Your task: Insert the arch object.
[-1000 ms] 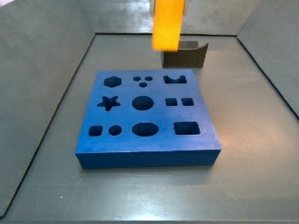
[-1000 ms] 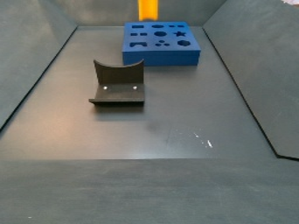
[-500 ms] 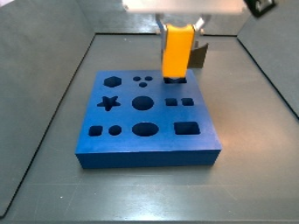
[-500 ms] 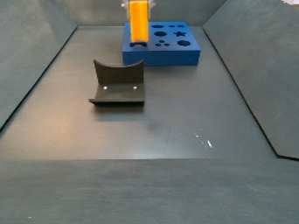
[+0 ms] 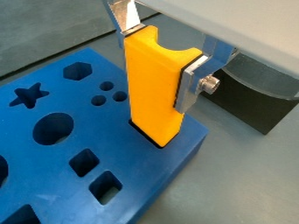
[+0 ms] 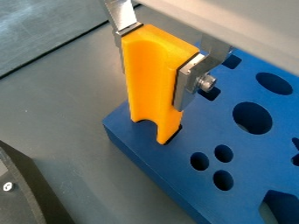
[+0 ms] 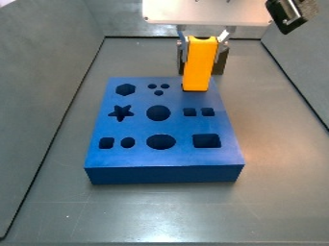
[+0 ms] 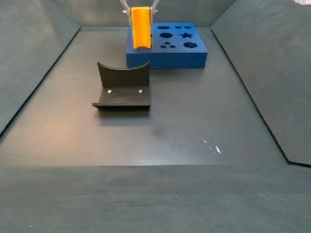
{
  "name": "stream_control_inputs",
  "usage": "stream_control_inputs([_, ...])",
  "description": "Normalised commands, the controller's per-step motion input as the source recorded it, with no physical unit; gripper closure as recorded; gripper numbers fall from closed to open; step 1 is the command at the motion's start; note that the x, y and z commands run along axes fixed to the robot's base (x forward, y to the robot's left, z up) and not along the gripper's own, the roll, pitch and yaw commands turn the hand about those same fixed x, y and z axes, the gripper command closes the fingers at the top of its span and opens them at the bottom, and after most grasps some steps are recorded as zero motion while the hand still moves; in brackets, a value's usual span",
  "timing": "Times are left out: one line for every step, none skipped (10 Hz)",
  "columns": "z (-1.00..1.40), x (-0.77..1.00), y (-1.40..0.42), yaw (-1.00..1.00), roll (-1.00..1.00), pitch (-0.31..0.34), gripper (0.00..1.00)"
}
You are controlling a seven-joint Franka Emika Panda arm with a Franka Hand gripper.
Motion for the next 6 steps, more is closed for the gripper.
stream_control_inputs([-0.34,-0.17,0.0,-0.03,-0.1,-0.099,1.0])
stream_control_inputs([-0.38,-0.11,0.0,0.0,-0.11,-0.099,1.0])
stream_control_inputs([-0.51,0.0,0.0,0.0,-0.08,-0.107,1.0])
stream_control_inputs([-0.57,0.32,0.0,0.0,-0.1,-0.04,1.0])
stream_control_inputs([-0.54,0.41,-0.01,0.0,-0.11,-0.003,1.0])
stream_control_inputs([-0.55,0.36,0.0,0.0,-0.14,-0.011,1.0])
